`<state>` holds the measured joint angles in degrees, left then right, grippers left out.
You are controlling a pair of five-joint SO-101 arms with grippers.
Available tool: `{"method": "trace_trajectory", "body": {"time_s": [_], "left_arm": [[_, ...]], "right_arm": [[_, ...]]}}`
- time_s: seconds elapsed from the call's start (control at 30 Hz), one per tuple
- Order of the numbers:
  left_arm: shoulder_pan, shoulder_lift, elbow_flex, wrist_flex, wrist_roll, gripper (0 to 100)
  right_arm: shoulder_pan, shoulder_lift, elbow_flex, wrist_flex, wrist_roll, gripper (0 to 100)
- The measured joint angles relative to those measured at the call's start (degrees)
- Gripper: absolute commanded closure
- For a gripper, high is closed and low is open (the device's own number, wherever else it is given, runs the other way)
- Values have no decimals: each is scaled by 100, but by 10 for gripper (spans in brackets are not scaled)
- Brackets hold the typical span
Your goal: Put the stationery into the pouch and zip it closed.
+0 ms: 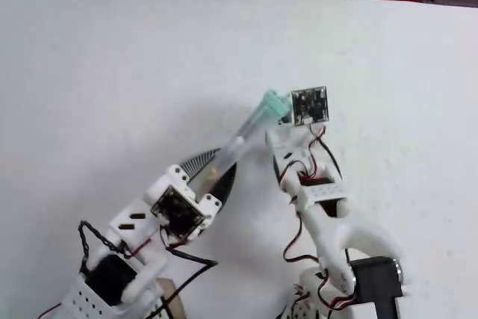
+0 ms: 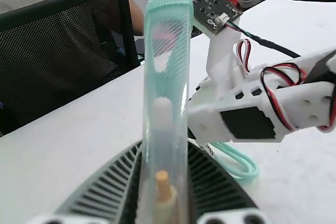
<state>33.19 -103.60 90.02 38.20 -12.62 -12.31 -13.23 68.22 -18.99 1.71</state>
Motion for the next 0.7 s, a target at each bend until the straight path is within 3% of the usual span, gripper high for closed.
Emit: {"method": "trace_trajectory", "body": {"time_s": [0.13,0.2,0.27,0.5,0.6,0.7], "left_arm": [[0,0,0,-9,0,976],[0,0,0,-9,0,976],[-9,0,0,-9,0,976],[0,0,9,-9,-26,976],[9,0,9,-9,-26,976],[9,0,9,-9,-26,976]], "right_arm": [[26,79,-9,0,360,998],[53,79,-9,0,712,949],[70,79,-9,-53,879,988],[598,-712,440,-484,976,981],[571,-1732,765,-44,976,981],[563,-2963,774,1055,976,981]]}}
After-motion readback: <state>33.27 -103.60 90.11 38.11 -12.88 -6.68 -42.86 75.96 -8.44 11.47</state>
